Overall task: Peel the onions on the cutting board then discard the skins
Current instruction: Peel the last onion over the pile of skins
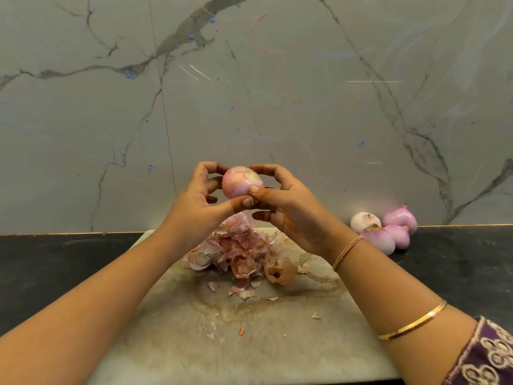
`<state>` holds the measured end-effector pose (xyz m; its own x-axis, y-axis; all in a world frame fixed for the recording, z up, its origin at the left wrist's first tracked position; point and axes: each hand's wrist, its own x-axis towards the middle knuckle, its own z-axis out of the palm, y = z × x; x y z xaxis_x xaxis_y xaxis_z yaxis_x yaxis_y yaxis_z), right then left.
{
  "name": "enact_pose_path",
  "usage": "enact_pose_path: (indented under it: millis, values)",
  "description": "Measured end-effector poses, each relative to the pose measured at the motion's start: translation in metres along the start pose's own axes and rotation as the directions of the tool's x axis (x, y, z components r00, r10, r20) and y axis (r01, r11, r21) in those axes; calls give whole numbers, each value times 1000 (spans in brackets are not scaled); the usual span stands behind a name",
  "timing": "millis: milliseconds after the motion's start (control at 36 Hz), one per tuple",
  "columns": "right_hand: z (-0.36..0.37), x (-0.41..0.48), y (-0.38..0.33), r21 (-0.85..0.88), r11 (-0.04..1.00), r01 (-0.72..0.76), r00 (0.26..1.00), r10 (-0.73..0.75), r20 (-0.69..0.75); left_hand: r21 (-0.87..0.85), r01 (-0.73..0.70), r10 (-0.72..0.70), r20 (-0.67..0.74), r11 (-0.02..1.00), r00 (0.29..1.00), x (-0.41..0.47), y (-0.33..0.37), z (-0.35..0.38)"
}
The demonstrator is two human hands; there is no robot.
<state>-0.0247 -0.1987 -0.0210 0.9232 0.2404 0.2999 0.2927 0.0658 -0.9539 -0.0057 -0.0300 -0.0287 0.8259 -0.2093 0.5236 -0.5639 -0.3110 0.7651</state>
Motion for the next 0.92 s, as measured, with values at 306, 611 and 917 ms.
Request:
enact_pose_path:
  millis: [306,611,917]
  values:
    - [4,-1,4,-329,932,152,981,-183,-65,-168,-19,13,-37,986,999,4,3,-5]
    - [5,-1,5,-440,873,209,965,-256,-49,-139,-23,17,-45,990,999,6,-3,-7]
    - [4,0,7,-415,889,191,973,-228,-41,-77,-73,63,-122,994,991,7,-4,-10]
